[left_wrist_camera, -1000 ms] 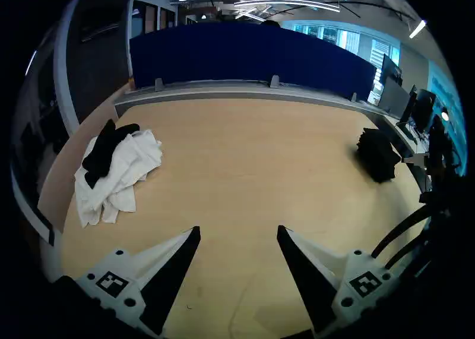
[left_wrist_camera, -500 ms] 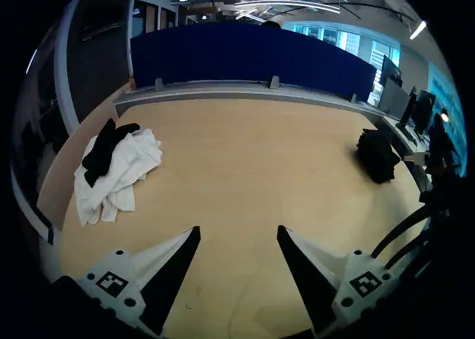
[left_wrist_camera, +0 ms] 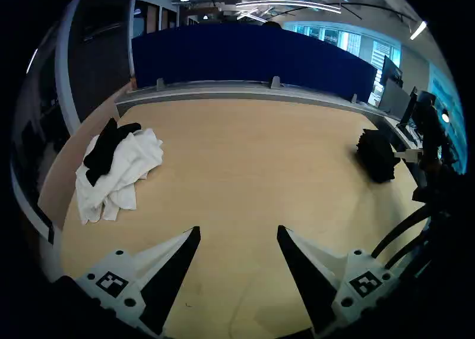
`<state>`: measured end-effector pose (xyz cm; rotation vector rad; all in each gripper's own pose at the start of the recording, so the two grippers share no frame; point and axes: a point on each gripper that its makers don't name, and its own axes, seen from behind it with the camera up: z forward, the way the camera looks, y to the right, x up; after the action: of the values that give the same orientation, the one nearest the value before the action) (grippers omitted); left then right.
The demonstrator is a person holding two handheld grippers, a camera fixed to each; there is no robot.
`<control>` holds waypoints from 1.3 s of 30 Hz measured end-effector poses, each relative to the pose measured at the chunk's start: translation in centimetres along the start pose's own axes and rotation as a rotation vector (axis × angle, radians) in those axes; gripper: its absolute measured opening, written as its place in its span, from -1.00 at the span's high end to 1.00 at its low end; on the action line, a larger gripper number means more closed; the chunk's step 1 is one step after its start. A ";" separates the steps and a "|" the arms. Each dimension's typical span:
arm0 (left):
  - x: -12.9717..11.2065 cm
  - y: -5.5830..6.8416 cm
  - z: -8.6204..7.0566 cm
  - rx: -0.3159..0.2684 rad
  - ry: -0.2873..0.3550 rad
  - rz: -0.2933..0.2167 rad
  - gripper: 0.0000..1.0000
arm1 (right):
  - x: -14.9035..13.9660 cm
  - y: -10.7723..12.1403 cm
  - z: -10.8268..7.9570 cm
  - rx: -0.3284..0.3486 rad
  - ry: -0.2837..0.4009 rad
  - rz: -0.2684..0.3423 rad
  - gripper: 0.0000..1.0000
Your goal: Fold towel
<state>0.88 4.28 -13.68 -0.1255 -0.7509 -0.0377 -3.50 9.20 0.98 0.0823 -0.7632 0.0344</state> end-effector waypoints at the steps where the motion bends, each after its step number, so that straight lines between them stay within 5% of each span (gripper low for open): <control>1: -0.1 -0.1 0.0 0.002 -0.001 -0.001 -0.92 | -0.2 -0.1 0.3 0.001 -0.006 -0.004 -1.00; 14: -0.5 -1.1 -0.1 0.020 -0.006 -0.010 -0.92 | -1.5 0.3 1.8 -0.012 -0.051 -0.033 -1.00; 27: -0.2 -1.2 0.1 0.023 -0.004 -0.016 -0.92 | 3.3 0.4 1.8 -0.014 0.020 -0.046 -1.00; 39: -0.4 -2.1 0.3 0.045 -0.013 -0.019 -0.92 | 6.6 0.7 4.8 -0.005 0.025 -0.074 -1.00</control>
<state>0.23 2.24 -13.51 -0.0761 -0.7659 -0.0379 -2.08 9.53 9.06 0.1048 -0.7346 -0.0369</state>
